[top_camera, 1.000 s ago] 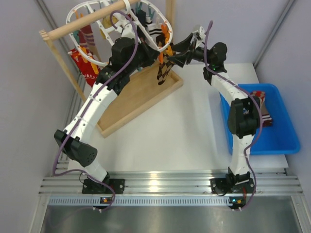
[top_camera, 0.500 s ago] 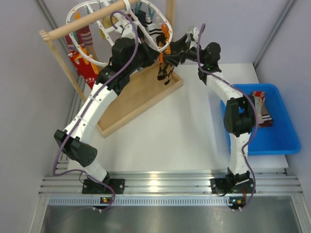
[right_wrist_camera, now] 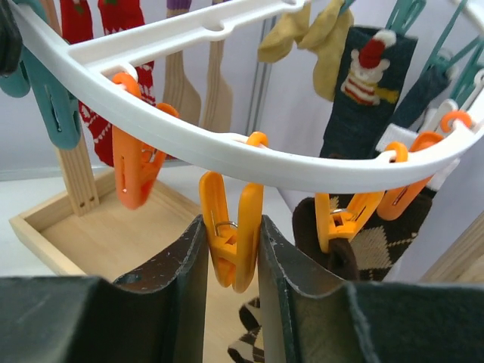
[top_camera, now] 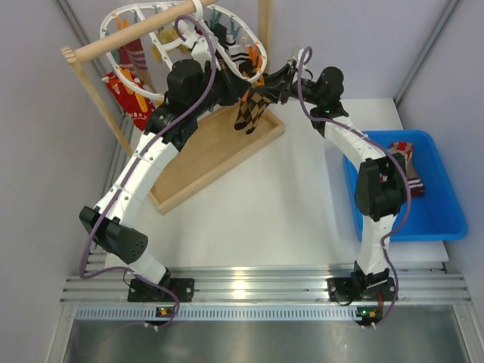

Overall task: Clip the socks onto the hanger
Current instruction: Open the clamp at the hanger.

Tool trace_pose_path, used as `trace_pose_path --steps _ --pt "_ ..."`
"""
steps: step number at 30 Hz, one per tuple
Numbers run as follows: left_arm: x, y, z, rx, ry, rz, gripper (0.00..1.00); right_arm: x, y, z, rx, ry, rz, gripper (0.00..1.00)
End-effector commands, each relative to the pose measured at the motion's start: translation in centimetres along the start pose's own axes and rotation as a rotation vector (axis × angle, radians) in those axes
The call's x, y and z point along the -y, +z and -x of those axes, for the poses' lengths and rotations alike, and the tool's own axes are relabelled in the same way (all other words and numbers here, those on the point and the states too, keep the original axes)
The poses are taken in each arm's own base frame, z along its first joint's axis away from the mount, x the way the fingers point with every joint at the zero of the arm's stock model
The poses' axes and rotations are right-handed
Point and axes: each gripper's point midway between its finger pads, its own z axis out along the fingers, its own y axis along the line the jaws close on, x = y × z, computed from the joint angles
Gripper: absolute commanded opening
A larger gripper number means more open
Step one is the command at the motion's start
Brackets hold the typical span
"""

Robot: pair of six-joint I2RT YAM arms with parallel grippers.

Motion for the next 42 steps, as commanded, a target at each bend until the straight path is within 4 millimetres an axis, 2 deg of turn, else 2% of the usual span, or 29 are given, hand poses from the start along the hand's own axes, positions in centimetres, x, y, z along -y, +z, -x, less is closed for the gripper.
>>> trace_pose_path --steps 1,2,3,7,8,10,12,15,16,17,18,23,24,25,26,27,29,32,34,37,42 --pt "4.9 -3.5 3.0 0.078 0.146 -0.227 0.09 -1.0 -0.8 3.8 0.000 -0.100 -0.004 0.06" --pt "4.9 -3.4 3.1 0.085 0.171 -0.230 0.09 -1.0 -0.9 4.3 0.004 -0.108 -0.005 0.04" --pt "6.3 -4.2 2.7 0.066 0.213 -0.314 0.15 -1.1 -1.0 4.3 -0.004 -0.098 -0.007 0.02" --pt "7.5 -5.0 1.8 0.030 0.383 -0.403 0.19 -1.2 -1.4 6.1 -0.012 -0.101 -0.041 0.00" --pt "7.8 -5.2 2.5 0.035 0.381 -0.397 0.19 -0.9 -1.3 6.4 -0.019 -0.125 -0.059 0.00" --pt "7.3 -4.4 1.8 -0.016 0.311 -0.368 0.19 -0.5 -1.5 6.5 -0.049 -0.137 -0.102 0.00" --pt "8.1 -4.6 1.7 -0.022 0.275 -0.388 0.21 -0.5 -1.6 6.6 -0.059 -0.137 -0.124 0.00" --pt "9.8 -4.7 0.4 -0.024 0.238 -0.387 0.26 -0.9 -1.7 6.5 -0.077 -0.133 -0.145 0.00" --pt "10.7 -4.7 -0.1 -0.030 0.207 -0.398 0.27 -1.0 -2.0 7.2 -0.071 -0.147 -0.163 0.00" --pt "10.7 -4.3 -0.2 -0.022 0.188 -0.381 0.30 -1.5 -2.0 6.7 -0.079 -0.141 -0.160 0.00" --pt "10.9 -4.2 -0.3 -0.022 0.167 -0.381 0.31 -1.9 -2.1 7.4 -0.072 -0.150 -0.162 0.00" --pt "9.0 -2.1 0.3 -0.015 0.012 -0.227 0.36 -2.7 -2.6 8.0 -0.066 -0.125 -0.195 0.00" --pt "7.6 -1.2 0.2 -0.002 -0.011 -0.150 0.37 -2.9 -2.7 8.2 -0.063 -0.125 -0.196 0.00" --pt "7.2 -0.9 0.2 0.003 -0.051 -0.127 0.37 -3.1 -2.8 8.7 -0.055 -0.125 -0.205 0.00" --pt "6.9 -0.6 0.1 0.004 -0.076 -0.108 0.38 -3.3 -2.8 8.5 -0.057 -0.121 -0.202 0.00" --pt "6.8 -0.3 0.0 0.004 -0.101 -0.101 0.44 -3.5 -2.7 8.6 -0.056 -0.121 -0.201 0.00" --pt "7.1 0.2 -0.1 0.000 -0.154 -0.108 0.46 -3.8 -2.5 8.7 -0.052 -0.115 -0.200 0.00" --pt "6.0 1.4 -0.3 0.011 -0.187 -0.043 0.46 -4.2 -2.2 8.7 -0.048 -0.111 -0.205 0.00" --pt "4.3 2.0 0.2 0.051 -0.196 0.042 0.46 -4.0 -2.3 9.0 -0.046 -0.121 -0.227 0.00" --pt "3.5 2.3 1.3 0.109 -0.190 0.077 0.48 -4.1 -2.1 8.6 -0.053 -0.120 -0.238 0.00" --pt "1.8 2.7 1.8 0.154 -0.184 0.165 0.55 -4.5 -1.8 8.5 -0.051 -0.116 -0.235 0.00"
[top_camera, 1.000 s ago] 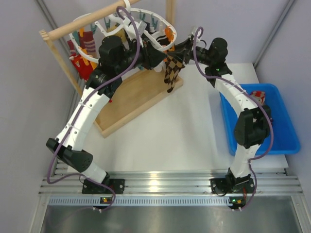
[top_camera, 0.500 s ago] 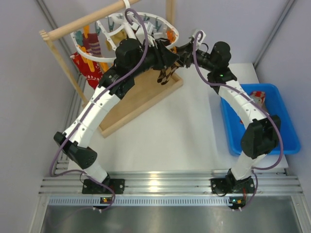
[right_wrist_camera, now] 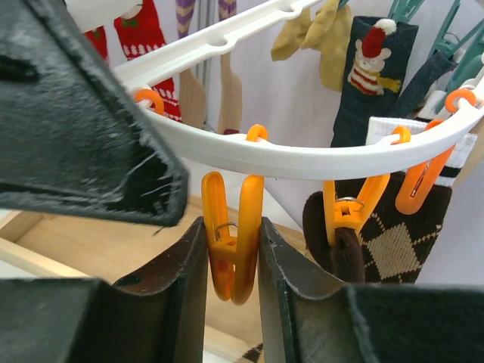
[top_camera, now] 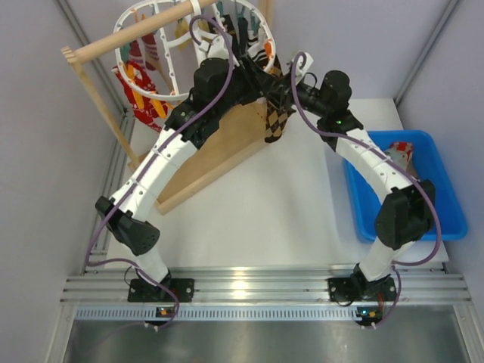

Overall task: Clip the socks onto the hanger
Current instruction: Open the clamp at the hanger.

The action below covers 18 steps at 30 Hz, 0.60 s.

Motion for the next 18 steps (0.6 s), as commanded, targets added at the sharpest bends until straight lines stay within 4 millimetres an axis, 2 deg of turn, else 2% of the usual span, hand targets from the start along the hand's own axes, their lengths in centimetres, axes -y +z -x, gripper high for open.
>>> trace_pose_path --steps 1,9,14,18 --pt "-1.3 0.4 3.1 0.134 -0.004 0.089 0.55 -1.4 -0.4 4.5 0.089 -0.058 0.012 0.00" --pt "-3.5 0.6 3.1 0.130 0.046 0.196 0.56 -1.4 0.4 4.9 0.103 -0.059 -0.024 0.00" --pt "-3.8 0.2 2.2 0.086 0.033 0.186 0.58 0.1 0.5 4.9 0.105 -0.076 -0.111 0.00" --pt "-4.3 0.5 1.5 0.038 0.078 0.146 0.58 -0.7 0.2 4.8 0.107 -0.104 -0.067 0.00"
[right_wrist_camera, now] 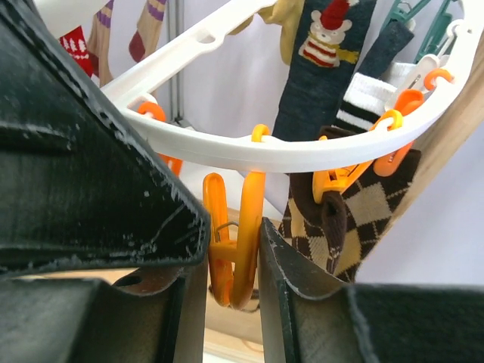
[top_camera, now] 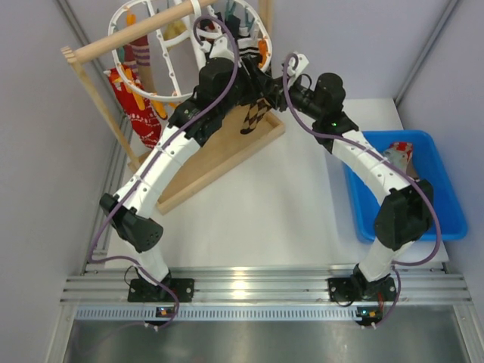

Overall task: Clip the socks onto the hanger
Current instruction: Open the clamp at the hanger.

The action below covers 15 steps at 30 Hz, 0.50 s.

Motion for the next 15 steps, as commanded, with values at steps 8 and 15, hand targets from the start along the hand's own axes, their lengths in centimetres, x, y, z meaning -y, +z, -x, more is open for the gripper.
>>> trace_pose_path --steps 8,15 --pt "0.5 -3.0 3.5 0.003 0.192 -0.394 0.60 -0.6 -0.9 5.0 0.140 -0.085 0.066 0.00" --pt "6.6 -9.3 2.1 0.030 0.542 -0.839 0.64 -0.7 -1.1 5.3 0.158 -0.058 0.117 0.00"
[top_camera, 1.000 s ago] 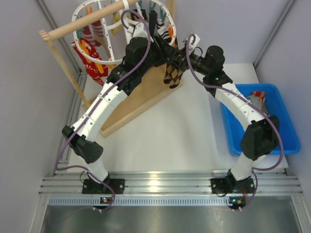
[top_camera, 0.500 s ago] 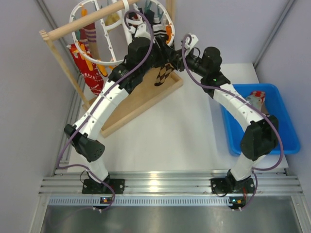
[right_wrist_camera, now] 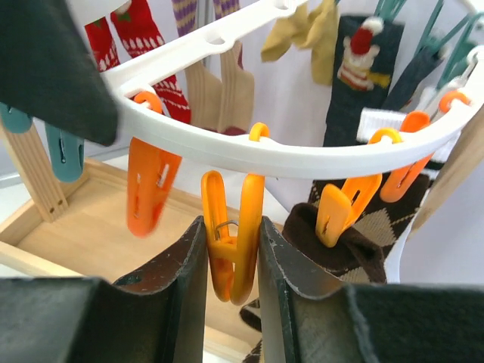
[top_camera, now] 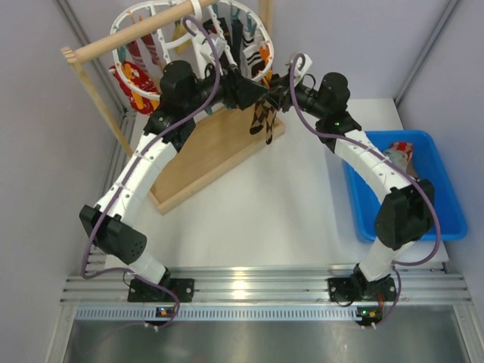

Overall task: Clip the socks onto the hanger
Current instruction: Open the clamp at the hanger.

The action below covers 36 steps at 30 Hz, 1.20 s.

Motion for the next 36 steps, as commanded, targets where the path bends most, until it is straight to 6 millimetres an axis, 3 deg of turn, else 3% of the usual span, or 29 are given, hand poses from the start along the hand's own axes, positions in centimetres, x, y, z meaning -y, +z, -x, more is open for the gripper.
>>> trace_pose_path --steps 1,3,5,6,7,8,10,12,17,19,26,30,32,36 --pt "6.9 -2.4 2.5 0.067 0.362 -0.308 0.64 -0.5 -0.4 5.5 0.136 -0.069 0.047 0.00" --pt "8.2 -2.9 2.8 0.072 0.562 -0.363 0.64 -0.8 -0.5 5.6 0.138 -0.069 0.063 0.00" --pt "8.5 -2.8 1.3 0.005 0.655 -0.378 0.64 -0.9 -0.5 5.7 0.137 -0.069 0.066 0.00" --pt "9.1 -2.9 2.9 0.040 0.849 -0.380 0.64 -1.0 -0.6 5.7 0.135 -0.068 0.071 0.00" --pt "7.9 -2.6 0.5 -0.067 0.876 -0.370 0.64 -1.0 -0.6 5.6 0.132 -0.067 0.072 0.00" --pt "8.2 -2.2 0.5 -0.057 1.030 -0.390 0.64 -1.0 -0.6 5.5 0.129 -0.067 0.072 0.00" --pt "7.9 -2.3 0.9 -0.062 1.163 -0.373 0.64 -1.0 -0.7 5.6 0.128 -0.074 0.072 0.00" --pt "7.3 -2.3 -0.2 -0.107 1.355 -0.396 0.63 -0.9 -0.7 5.5 0.121 -0.080 0.067 0.00" --pt "4.2 -2.4 -2.1 -0.244 1.730 -0.410 0.58 -0.9 -0.9 5.5 0.115 -0.095 0.073 0.00" --pt "3.1 -2.2 -2.8 -0.297 1.794 -0.418 0.57 -0.9 -0.8 5.3 0.111 -0.102 0.076 0.00" --pt "1.3 -0.3 -1.8 -0.291 1.923 -0.344 0.57 -1.0 -0.9 4.1 0.061 -0.192 0.084 0.00" --pt "0.1 0.6 -2.2 -0.292 1.995 -0.320 0.57 -1.3 -0.9 3.7 0.037 -0.238 0.094 0.00" --pt "0.2 1.4 -1.4 -0.247 2.022 -0.288 0.57 -1.3 -1.0 3.5 0.030 -0.254 0.095 0.00" --pt "-1.8 2.5 -1.7 -0.277 2.112 -0.272 0.56 -1.3 -1.2 3.7 0.022 -0.283 0.097 0.00"
